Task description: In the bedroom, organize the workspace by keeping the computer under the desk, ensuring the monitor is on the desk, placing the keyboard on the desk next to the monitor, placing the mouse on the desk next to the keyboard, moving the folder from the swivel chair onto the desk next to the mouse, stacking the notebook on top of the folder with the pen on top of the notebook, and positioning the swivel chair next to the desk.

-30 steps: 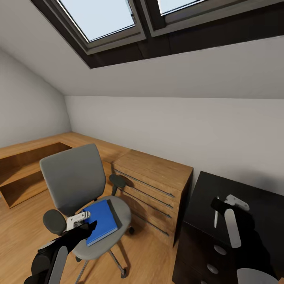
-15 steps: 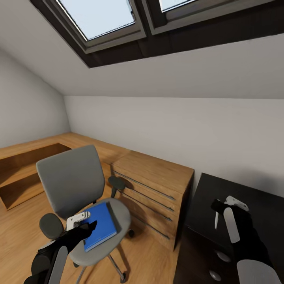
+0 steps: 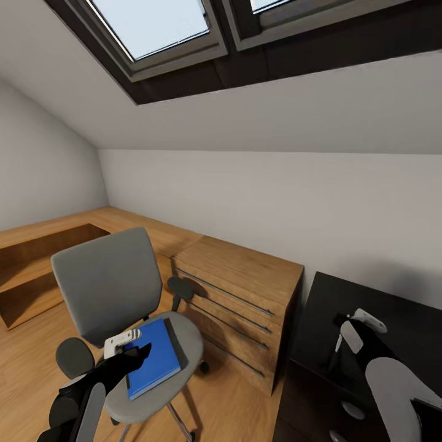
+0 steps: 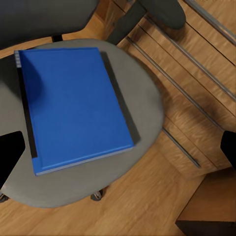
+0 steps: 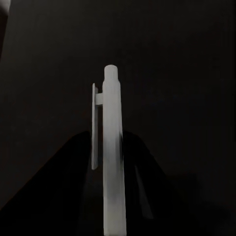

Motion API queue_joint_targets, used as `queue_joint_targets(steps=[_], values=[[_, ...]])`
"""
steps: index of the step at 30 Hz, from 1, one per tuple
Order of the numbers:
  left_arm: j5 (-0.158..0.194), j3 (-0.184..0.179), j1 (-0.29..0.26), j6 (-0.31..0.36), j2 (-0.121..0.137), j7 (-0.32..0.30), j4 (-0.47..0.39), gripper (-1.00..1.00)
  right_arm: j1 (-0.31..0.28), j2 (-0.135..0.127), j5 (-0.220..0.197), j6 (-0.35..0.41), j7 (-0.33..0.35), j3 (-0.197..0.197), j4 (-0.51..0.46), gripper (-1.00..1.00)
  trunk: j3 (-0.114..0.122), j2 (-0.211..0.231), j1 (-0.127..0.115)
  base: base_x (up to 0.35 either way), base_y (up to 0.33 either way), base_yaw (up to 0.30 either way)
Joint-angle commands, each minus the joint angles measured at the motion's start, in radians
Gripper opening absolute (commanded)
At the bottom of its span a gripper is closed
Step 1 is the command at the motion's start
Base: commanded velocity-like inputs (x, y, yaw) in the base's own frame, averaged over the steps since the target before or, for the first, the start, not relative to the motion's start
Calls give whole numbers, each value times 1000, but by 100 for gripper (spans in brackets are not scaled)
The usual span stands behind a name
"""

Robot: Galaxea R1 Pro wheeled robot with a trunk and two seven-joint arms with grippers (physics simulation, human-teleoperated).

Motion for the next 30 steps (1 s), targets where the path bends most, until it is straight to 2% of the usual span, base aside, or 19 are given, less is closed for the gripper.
queue_joint_targets(steps=[1, 5, 18, 19, 30], values=[[11, 1, -1, 5, -1, 7, -1, 100, -3, -1, -6, -9, -4, 0, 10, -100, -1, -1, 0, 1, 0, 0], [11, 1, -1, 6, -1, 7, -1, 100, -10, 0, 8, -52, -4, 1, 48, -100, -1, -1, 0, 0, 0, 0], [11, 1, -1, 9, -1, 7, -3, 100, -12, 0, 14, -66, -5, 0, 65, -100, -1, -1, 0, 0, 0, 0], [11, 1, -1, 9, -1, 7, -3, 100, -12, 0, 14, -66, -6, 1, 65, 100, -1, -1, 0, 0, 0, 0], [11, 1, -1, 9, -1, 7, -3, 100, -12, 0, 14, -62, -7, 1, 62, 100, -1, -1, 0, 0, 0, 0]])
